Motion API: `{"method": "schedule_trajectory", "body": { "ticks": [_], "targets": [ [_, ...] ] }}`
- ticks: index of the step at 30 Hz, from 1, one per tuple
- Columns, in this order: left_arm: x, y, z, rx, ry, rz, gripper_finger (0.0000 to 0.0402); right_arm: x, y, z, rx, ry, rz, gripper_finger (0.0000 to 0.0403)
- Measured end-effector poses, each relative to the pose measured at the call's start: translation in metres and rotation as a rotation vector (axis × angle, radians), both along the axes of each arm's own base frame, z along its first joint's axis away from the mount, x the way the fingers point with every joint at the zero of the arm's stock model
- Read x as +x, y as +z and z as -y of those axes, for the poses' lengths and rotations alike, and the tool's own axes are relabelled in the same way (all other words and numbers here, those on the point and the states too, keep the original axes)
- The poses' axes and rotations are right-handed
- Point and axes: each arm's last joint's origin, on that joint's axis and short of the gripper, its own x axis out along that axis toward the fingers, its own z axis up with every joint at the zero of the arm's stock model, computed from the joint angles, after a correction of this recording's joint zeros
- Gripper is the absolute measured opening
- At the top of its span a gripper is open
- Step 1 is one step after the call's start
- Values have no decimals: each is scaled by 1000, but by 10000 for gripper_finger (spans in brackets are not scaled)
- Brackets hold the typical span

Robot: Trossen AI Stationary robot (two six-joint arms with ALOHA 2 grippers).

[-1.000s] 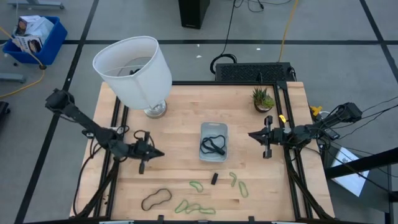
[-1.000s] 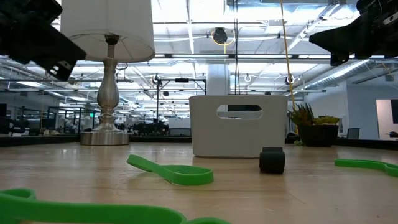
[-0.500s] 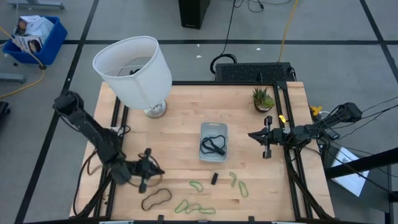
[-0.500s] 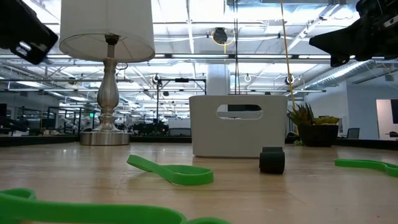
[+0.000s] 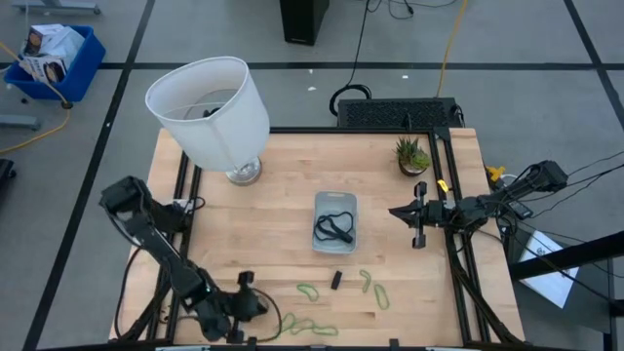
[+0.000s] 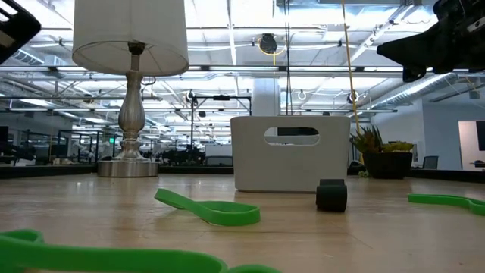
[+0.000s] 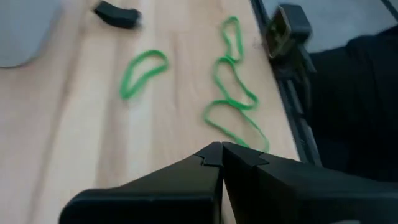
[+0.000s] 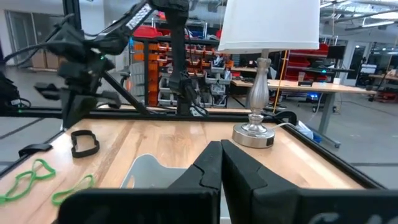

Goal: Pick and place rubber bands into bin
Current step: Put the black rubber band into the gray container

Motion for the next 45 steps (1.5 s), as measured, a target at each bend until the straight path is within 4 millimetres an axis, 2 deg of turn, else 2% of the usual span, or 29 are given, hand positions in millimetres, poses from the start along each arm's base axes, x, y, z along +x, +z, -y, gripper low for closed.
{"method": "schedule_trajectory", "body": {
  "ticks": [3, 6, 13, 16, 19, 22, 28, 35, 40, 45],
  "targets": [
    [2, -8, 10, 0, -39, -38, 24, 0, 0, 0, 21, 2, 2, 0],
    [1, -14, 13, 20, -56, -67, 54, 0, 0, 0, 22, 2, 2, 0],
    [-3, -23, -1, 161, 11, -149, 163, 0, 0, 0, 21, 2, 3, 0],
    [-5, -27, -8, 166, 55, -226, 206, 0, 0, 0, 19, 1, 2, 0],
    [-4, -32, -12, 131, 84, -305, 234, 0, 0, 0, 15, 1, 2, 0],
    [-5, -33, -14, 137, 102, -330, 244, 0, 0, 0, 15, 1, 2, 0],
    [-8, -36, -19, 158, 128, -358, 228, 0, 0, 0, 18, 1, 2, 0],
    [-14, -47, -27, 110, 179, -396, 170, 0, 0, 0, 20, 2, 2, 0],
    [-14, -51, -29, 110, 145, -383, 112, 0, 0, 0, 19, 1, 2, 0],
    [-11, -48, -25, 153, 32, -336, 18, 0, 0, 0, 21, 2, 2, 0]
  ]
}}
